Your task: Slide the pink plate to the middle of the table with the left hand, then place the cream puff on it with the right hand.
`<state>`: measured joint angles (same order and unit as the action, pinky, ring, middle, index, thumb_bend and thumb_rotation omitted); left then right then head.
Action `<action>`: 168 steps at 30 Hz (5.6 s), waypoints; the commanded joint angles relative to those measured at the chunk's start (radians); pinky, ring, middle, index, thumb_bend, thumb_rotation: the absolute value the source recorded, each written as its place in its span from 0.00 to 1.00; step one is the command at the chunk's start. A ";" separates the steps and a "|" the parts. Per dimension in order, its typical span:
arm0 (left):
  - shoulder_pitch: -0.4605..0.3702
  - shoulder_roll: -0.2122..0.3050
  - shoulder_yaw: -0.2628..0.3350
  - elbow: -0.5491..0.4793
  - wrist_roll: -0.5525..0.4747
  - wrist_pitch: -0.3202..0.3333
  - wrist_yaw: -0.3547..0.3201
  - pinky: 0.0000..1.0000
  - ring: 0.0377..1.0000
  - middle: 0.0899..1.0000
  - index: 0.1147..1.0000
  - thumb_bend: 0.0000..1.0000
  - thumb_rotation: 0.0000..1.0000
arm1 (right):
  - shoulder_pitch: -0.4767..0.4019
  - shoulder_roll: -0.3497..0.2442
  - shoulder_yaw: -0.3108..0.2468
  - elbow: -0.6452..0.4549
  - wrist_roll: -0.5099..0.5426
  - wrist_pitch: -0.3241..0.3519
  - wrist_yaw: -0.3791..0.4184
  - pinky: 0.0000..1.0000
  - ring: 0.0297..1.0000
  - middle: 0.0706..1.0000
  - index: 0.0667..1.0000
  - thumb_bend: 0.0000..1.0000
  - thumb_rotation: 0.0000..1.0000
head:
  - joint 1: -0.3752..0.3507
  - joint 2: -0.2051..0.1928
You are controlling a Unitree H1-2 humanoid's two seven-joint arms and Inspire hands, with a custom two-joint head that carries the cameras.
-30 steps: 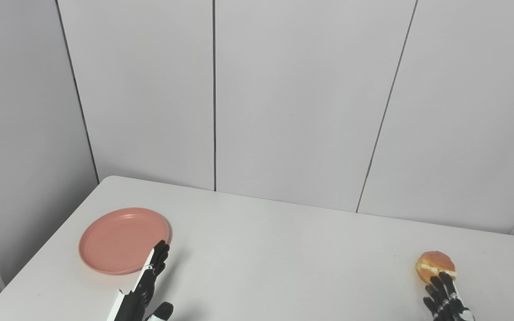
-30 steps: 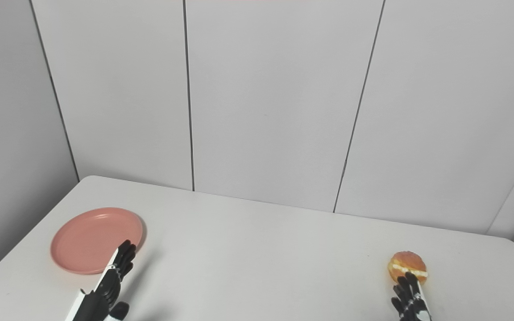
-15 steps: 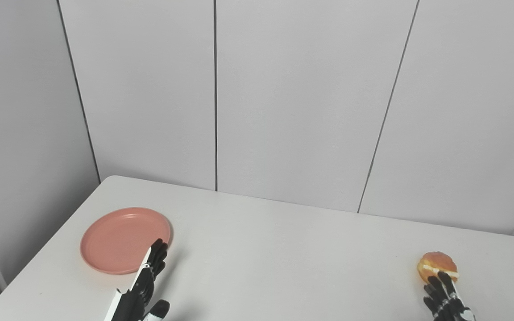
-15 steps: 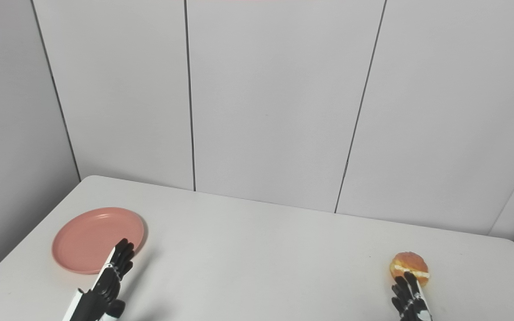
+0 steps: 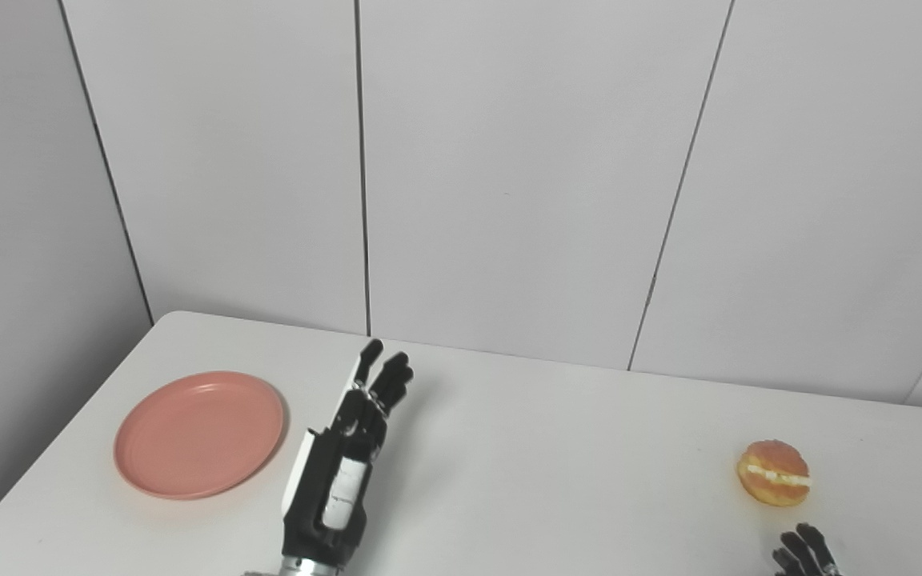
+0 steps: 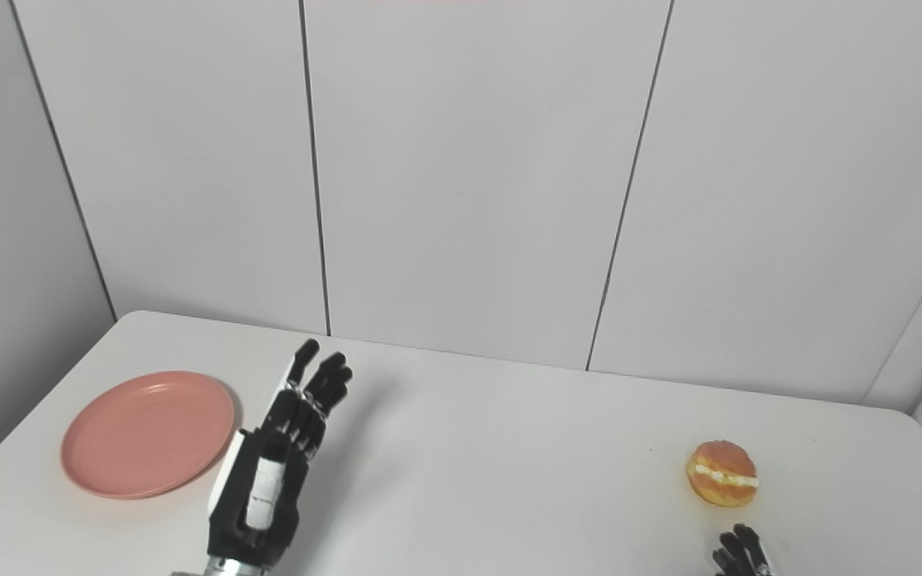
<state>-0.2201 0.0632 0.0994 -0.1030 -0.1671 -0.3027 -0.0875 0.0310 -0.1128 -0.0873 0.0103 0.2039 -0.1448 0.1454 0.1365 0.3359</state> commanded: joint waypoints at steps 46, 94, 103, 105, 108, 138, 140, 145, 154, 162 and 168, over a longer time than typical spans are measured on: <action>-0.259 0.414 0.295 0.468 -0.026 0.012 0.094 0.99 0.97 0.93 0.92 0.91 0.92 | 0.057 -0.025 0.033 0.079 0.011 0.023 0.030 0.90 0.91 0.94 0.94 0.81 1.00 | 0.015 0.021; -0.361 0.506 0.246 1.204 0.003 -0.167 -0.030 0.82 0.90 0.85 0.88 1.00 0.86 | 0.062 -0.033 0.053 0.063 -0.004 0.039 0.029 0.86 0.89 0.94 0.94 0.84 1.00 | -0.008 0.050; -0.353 0.460 0.245 1.188 -0.023 -0.167 -0.099 0.75 0.86 0.82 0.85 1.00 0.81 | 0.068 -0.033 0.057 0.049 -0.006 0.047 0.028 0.85 0.88 0.93 0.93 0.87 1.00 | -0.013 0.057; -0.349 0.450 0.238 1.166 -0.019 -0.167 -0.101 0.77 0.88 0.83 0.86 1.00 0.82 | 0.069 -0.033 0.058 0.046 -0.007 0.047 0.028 0.86 0.88 0.93 0.94 0.87 1.00 | -0.015 0.058; -0.347 0.446 0.226 1.153 -0.010 -0.167 -0.101 0.77 0.92 0.86 0.88 1.00 0.83 | 0.069 -0.032 0.058 0.045 -0.010 0.048 0.025 0.85 0.88 0.93 0.93 0.87 1.00 | -0.015 0.060; -0.294 0.383 0.135 0.991 -0.012 -0.160 -0.127 0.90 0.99 0.96 0.97 0.89 0.89 | 0.072 -0.026 0.062 0.029 -0.021 0.062 0.020 0.85 0.86 0.92 0.93 0.87 1.00 | -0.034 0.072; -0.290 0.378 0.128 0.982 -0.011 -0.156 -0.130 0.88 0.98 0.95 0.96 0.91 0.88 | 0.073 -0.026 0.063 0.026 -0.023 0.063 0.019 0.85 0.86 0.92 0.93 0.87 1.00 | -0.037 0.075; -0.263 0.351 0.107 0.895 0.004 -0.105 -0.112 0.86 0.95 0.93 0.95 0.89 0.86 | 0.077 -0.025 0.066 0.018 -0.030 0.065 0.015 0.84 0.86 0.92 0.93 0.87 1.00 | -0.038 0.078; -0.231 0.305 0.072 0.761 0.032 0.000 -0.074 0.82 0.94 0.92 0.92 0.85 0.88 | 0.081 -0.020 0.070 0.008 -0.035 0.069 0.008 0.84 0.85 0.91 0.92 0.88 0.99 | -0.045 0.083; -0.215 0.282 0.056 0.700 0.040 0.046 -0.084 0.86 0.95 0.93 0.95 0.84 0.87 | 0.082 -0.017 0.073 0.003 -0.039 0.074 0.006 0.83 0.85 0.91 0.91 0.89 0.98 | -0.051 0.088; -0.209 0.274 0.037 0.678 0.053 0.066 -0.073 0.86 0.95 0.93 0.94 0.83 0.88 | 0.082 -0.015 0.075 -0.002 -0.040 0.079 0.005 0.83 0.85 0.90 0.91 0.88 0.97 | -0.066 0.095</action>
<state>-0.4391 0.3608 0.1511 0.5795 -0.1252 -0.2501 -0.1591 0.0620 -0.1462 -0.0343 -0.0172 0.1660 -0.1234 0.1424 0.0767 0.4264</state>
